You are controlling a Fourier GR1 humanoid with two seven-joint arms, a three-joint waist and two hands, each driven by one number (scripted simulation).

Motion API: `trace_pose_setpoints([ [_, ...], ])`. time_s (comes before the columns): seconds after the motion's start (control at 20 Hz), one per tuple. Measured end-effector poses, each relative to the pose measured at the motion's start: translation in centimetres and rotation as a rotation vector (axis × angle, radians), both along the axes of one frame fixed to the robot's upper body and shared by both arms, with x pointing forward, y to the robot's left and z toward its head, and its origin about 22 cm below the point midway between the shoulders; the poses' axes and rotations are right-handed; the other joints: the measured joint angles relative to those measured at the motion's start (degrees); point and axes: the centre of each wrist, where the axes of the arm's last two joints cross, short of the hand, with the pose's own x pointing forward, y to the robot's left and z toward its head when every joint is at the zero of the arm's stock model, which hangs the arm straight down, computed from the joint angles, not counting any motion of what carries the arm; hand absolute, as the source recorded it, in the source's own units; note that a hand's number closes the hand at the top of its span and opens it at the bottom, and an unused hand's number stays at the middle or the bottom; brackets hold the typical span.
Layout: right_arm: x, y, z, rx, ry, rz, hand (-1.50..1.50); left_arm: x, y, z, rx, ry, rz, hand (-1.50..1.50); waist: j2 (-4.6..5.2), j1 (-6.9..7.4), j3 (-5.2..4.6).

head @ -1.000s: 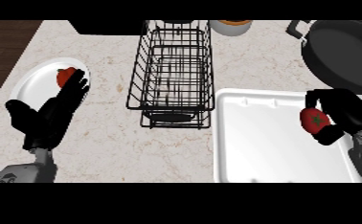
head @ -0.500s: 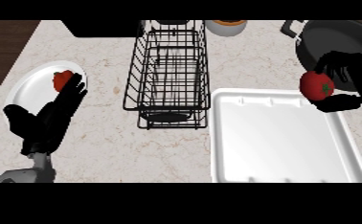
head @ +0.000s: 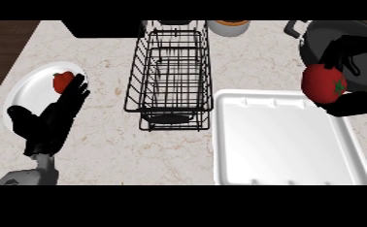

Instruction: Pick the tomato from the tray and place it in the tiered basket

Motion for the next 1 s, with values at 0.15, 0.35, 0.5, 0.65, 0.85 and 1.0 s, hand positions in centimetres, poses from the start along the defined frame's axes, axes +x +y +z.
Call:
trace_pose_setpoints([
  [0.15,-0.3,3.1,1.9,0.009,0.013,0.038,1.5,0.6,-0.1,0.4,-0.002,-0.001,-0.006,0.0,0.03,0.16,-0.01],
  [0.35,-1.0,8.0,3.5,0.013,0.013,0.065,1.5,0.7,0.4,0.6,-0.001,-0.009,-0.008,0.0,0.07,0.45,-0.03],
  [0.5,-0.5,11.8,4.5,0.015,0.031,0.071,1.5,0.5,0.1,0.1,-0.002,-0.002,-0.014,0.0,0.12,0.74,-0.04],
  [0.65,-0.3,15.0,5.3,0.021,0.044,0.067,1.5,0.3,-0.1,0.2,-0.003,-0.003,-0.018,0.0,0.13,0.8,-0.02],
  [0.85,0.5,18.5,4.8,0.018,0.073,0.062,1.5,-0.3,0.8,0.0,0.001,0.0,-0.017,0.0,0.17,0.9,-0.01],
  [1.0,0.6,20.5,4.9,-0.004,0.103,0.056,1.5,0.1,0.4,0.2,0.0,-0.004,-0.02,0.0,0.17,0.76,-0.02],
])
